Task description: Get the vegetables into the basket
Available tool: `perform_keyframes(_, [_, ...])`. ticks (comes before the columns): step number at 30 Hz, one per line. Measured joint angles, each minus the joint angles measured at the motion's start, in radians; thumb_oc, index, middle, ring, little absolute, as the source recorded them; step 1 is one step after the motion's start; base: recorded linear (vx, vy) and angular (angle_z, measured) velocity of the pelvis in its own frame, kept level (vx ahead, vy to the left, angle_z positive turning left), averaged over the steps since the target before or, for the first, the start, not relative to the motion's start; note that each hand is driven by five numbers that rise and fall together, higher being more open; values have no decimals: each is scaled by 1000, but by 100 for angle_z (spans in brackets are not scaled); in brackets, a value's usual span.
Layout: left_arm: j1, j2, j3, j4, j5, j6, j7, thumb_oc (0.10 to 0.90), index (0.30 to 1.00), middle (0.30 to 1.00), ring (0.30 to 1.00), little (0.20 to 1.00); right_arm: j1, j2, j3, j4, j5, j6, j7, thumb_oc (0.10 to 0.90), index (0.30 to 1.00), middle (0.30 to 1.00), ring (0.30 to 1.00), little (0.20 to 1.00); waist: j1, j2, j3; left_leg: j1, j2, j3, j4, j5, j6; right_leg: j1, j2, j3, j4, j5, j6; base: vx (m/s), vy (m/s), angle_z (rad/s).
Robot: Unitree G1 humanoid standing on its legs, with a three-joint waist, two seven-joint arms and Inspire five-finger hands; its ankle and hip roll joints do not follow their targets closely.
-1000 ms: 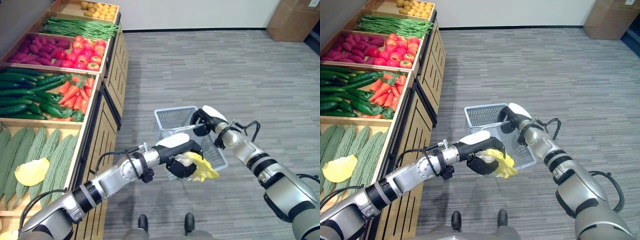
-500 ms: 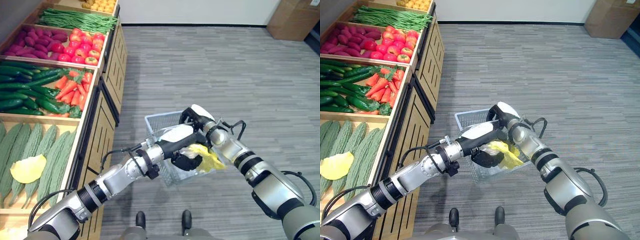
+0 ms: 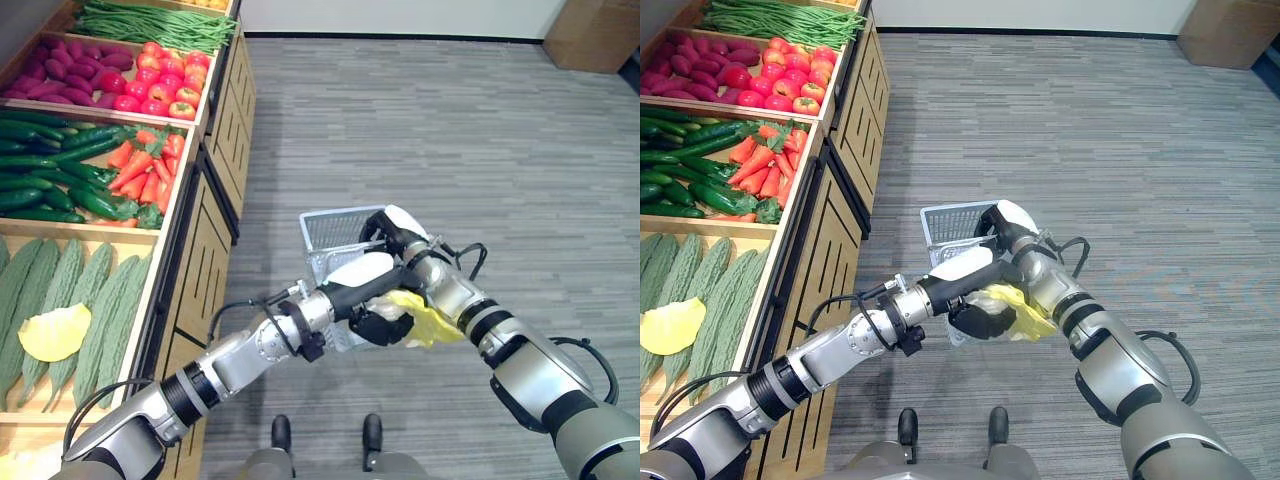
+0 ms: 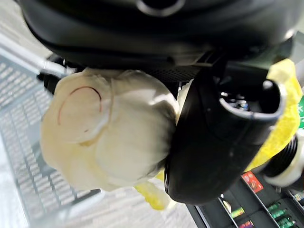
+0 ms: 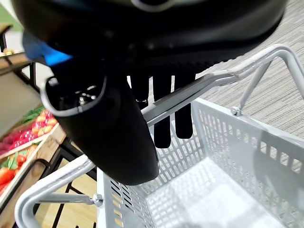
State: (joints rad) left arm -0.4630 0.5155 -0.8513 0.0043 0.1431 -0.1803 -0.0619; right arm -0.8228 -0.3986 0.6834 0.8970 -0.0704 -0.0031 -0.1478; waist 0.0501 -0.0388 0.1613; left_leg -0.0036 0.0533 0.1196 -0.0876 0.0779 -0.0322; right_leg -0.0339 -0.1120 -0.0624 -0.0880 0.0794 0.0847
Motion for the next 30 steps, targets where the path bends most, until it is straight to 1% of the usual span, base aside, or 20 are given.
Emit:
perform_keyframes(3, [0, -11, -14, 39, 44, 3, 0, 400, 300, 300, 300, 300, 0, 0, -2, -20, 12, 3, -5, 400, 300, 300, 300, 300, 0, 0, 0, 0, 0, 1, 0, 0, 0, -1, 0, 0, 0, 0, 0, 0, 0, 0])
perform_keyframes(7, [2, -35, -21, 149, 77, 23, 13, 400, 300, 300, 300, 300, 0, 13, -7, -78, 36, 2, -6, 400, 300, 300, 300, 300, -2, 0, 0, -1, 2, 1, 0, 0, -1, -2, 2, -1, 0, 0, 0, 0, 0, 0])
perform_keyframes(11, [12, -26, -21, 181, 114, 32, 25, 400, 300, 300, 300, 300, 0, 14, -7, -124, 50, 2, -7, 400, 300, 300, 300, 300, -1, -1, 1, -3, 2, -1, 0, 1, -1, -3, 1, -1, 0, 0, 0, 0, 0, 0])
perform_keyframes(16, [12, -32, -21, 201, 145, 33, 53, 400, 300, 300, 300, 300, 0, 15, -7, -135, 51, 2, -7, 400, 300, 300, 300, 300, 1, -2, 1, -4, 1, -1, 0, 1, -1, -3, 1, -1, 0, 0, 0, 0, 0, 0])
perform_keyframes(17, [12, -38, -19, 211, 173, 33, 71, 400, 300, 300, 300, 300, 0, 15, -7, -139, 60, 2, -7, 400, 300, 300, 300, 300, -3, -3, 2, -4, 2, -2, 0, 1, -1, -3, 1, -1, 0, 0, 0, 0, 0, 0])
perform_keyframes(24, [0, -92, -17, 320, 240, 39, 147, 400, 300, 300, 300, 300, 0, 14, -7, -165, 70, 2, -6, 400, 300, 300, 300, 300, -22, -14, 8, -3, 2, 0, 0, 1, -1, -3, 2, -1, 0, 0, 0, 0, 0, 0])
perform_keyframes(27, [-20, -115, -15, 368, 273, 53, 183, 400, 300, 300, 300, 300, 0, 14, -7, -165, 70, 2, -7, 400, 300, 300, 300, 300, -26, -14, 9, -2, 3, 1, 0, 1, -1, -3, 2, -1, 0, 0, 0, 0, 0, 0])
perform_keyframes(30, [-27, -135, 12, 403, 315, 75, 228, 400, 300, 300, 300, 300, 1, 14, -7, -167, 71, 2, -7, 400, 300, 300, 300, 300, -32, -15, 9, -2, 4, 1, 0, 1, -1, -3, 3, -2, 0, 0, 0, 0, 0, 0])
